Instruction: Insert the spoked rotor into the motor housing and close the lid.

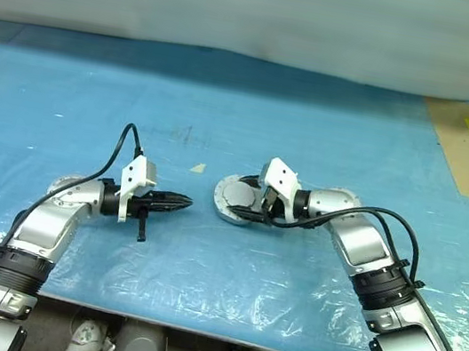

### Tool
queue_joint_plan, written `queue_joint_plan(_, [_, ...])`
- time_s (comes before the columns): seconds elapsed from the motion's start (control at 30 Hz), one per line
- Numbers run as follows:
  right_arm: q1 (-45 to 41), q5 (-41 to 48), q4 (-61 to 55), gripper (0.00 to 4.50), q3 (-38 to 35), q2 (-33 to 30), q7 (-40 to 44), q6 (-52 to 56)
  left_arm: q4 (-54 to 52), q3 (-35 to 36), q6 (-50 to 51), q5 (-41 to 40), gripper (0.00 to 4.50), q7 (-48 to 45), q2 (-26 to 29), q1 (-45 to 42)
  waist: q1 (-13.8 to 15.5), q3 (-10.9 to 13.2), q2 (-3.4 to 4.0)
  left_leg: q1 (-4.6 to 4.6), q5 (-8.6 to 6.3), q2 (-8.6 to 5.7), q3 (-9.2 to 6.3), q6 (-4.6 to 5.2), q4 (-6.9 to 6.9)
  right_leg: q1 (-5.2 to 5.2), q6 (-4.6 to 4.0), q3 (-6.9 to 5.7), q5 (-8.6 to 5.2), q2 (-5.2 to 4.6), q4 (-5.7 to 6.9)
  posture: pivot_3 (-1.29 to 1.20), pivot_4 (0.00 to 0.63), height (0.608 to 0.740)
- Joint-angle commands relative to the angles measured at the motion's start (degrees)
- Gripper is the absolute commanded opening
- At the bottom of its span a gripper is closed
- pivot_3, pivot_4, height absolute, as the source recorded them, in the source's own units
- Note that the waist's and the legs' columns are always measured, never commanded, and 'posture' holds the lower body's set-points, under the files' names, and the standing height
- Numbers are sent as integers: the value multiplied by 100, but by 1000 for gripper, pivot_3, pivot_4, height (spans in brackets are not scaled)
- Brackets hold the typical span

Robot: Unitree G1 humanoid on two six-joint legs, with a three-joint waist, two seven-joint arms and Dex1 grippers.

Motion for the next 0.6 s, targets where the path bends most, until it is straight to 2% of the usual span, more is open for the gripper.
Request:
queue_joint_plan(0.03, [-29,-45,-70,2964,1,19,9,-8,-85,-21,-105,17,0,40,-24,-61,0,0,0,0,0,0,0,0,-1,0,0,0,0,0,-1,0,150,740])
queue_joint_plan(0.37, [53,-359,271,2964,132,2,-130,-187,-115,-65,-142,30,0,95,-71,-52,-1,0,0,4,0,0,0,0,-1,3,0,0,0,0,0,0,150,740])
queue_joint_plan(0.53, [136,-750,701,2964,398,-99,-275,-193,-31,-91,-226,73,0,150,-144,-103,-1,-3,-3,37,-1,0,2,1,-1,30,0,5,0,-1,2,0,150,740])
queue_joint_plan(0.6, [210,-477,563,2964,316,-119,-60,-17,-28,-99,-230,72,0,152,-161,-105,1,-4,-3,54,-2,0,2,2,-1,46,1,7,0,-3,2,0,150,740])
